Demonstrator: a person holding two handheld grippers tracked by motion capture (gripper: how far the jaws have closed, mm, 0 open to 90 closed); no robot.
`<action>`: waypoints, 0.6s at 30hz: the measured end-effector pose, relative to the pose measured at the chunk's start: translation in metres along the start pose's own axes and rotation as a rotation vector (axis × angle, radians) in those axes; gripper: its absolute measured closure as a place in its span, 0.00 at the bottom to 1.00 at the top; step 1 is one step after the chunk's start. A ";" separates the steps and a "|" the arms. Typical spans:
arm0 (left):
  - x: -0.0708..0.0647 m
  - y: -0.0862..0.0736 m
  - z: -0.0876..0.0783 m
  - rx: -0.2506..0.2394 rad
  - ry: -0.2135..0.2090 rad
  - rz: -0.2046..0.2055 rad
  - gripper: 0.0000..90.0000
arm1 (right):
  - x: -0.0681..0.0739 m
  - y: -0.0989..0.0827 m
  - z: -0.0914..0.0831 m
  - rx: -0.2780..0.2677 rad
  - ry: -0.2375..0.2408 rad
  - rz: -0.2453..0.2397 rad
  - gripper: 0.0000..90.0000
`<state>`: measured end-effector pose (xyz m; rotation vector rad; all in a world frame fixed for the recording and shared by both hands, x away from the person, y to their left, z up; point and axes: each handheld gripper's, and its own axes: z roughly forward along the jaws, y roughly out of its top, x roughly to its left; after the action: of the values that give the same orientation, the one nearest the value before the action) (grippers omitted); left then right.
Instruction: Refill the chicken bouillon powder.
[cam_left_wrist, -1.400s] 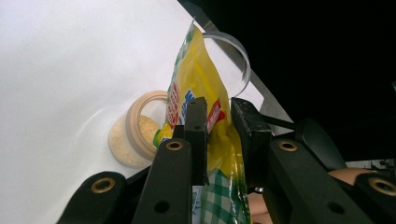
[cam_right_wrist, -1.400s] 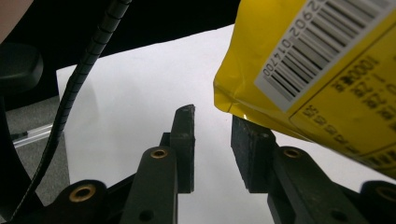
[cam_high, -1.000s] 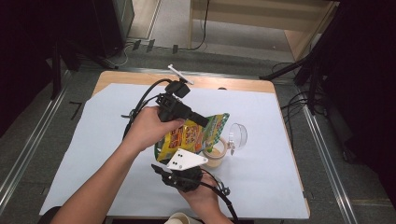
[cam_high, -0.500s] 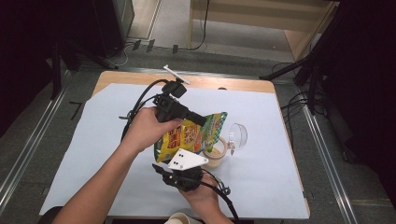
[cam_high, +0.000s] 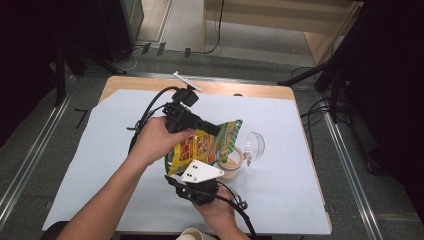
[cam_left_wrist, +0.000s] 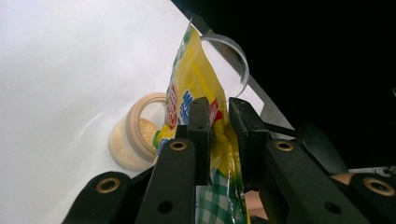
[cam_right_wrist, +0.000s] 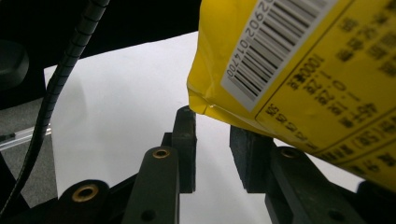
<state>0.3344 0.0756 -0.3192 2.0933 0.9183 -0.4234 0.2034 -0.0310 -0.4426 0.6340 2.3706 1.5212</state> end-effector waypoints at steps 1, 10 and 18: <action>0.000 0.000 0.000 0.002 -0.001 0.000 0.89 | 0.000 0.000 0.000 -0.001 0.000 0.000 0.81; 0.003 0.002 0.000 -0.002 -0.007 0.001 0.89 | -0.001 0.001 0.000 0.001 -0.010 -0.014 0.81; -0.001 0.007 0.002 -0.019 0.002 0.013 0.90 | -0.005 0.002 -0.002 -0.003 -0.023 0.000 0.81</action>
<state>0.3385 0.0701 -0.3161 2.0821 0.9058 -0.4040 0.2077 -0.0342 -0.4403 0.6478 2.3509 1.5086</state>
